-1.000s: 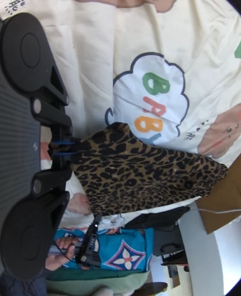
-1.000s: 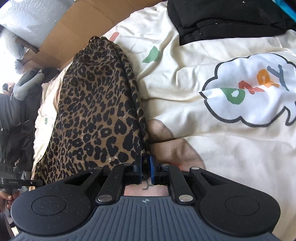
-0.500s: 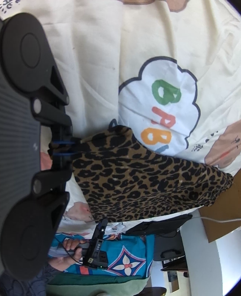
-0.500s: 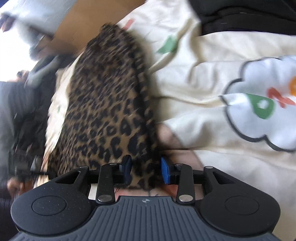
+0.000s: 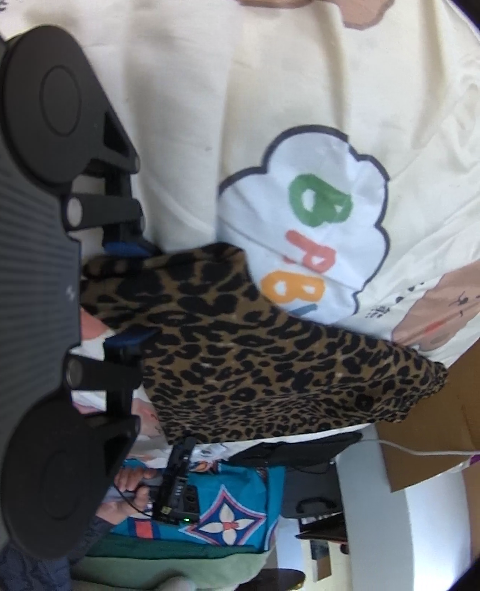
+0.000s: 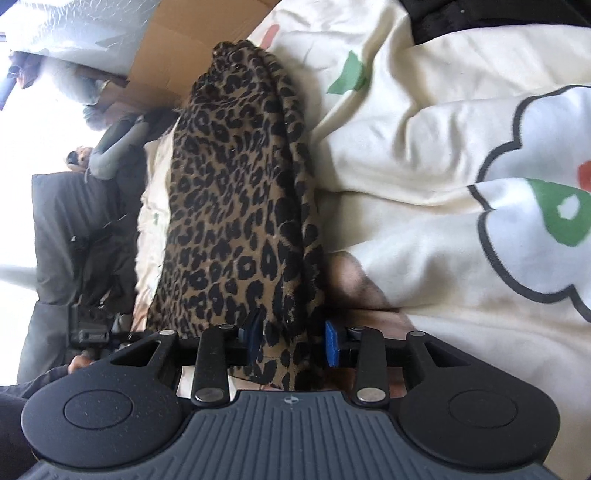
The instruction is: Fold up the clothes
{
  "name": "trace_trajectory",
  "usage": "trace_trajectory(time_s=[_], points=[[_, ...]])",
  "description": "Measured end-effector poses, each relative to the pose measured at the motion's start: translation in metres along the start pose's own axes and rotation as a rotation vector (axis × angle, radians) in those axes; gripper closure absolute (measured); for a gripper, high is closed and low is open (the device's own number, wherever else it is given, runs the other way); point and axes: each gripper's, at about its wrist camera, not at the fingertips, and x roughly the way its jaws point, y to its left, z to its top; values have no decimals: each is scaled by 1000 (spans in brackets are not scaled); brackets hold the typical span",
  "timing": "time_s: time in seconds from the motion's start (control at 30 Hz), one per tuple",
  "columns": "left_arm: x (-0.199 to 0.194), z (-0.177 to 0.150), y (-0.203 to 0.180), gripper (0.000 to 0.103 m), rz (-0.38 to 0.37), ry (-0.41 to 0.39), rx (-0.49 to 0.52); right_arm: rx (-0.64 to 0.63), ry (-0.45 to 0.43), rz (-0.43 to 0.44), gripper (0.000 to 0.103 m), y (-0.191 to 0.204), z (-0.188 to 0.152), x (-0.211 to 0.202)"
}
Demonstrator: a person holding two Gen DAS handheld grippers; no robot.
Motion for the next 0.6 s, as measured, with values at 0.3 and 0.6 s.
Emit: trace_trajectory(time_s=[0.3, 0.6], points=[[13, -2, 11, 63, -103, 28, -62, 20, -1, 25, 72, -4, 1, 11], [16, -4, 17, 90, -82, 31, -64, 52, -20, -3, 94, -4, -6, 10]])
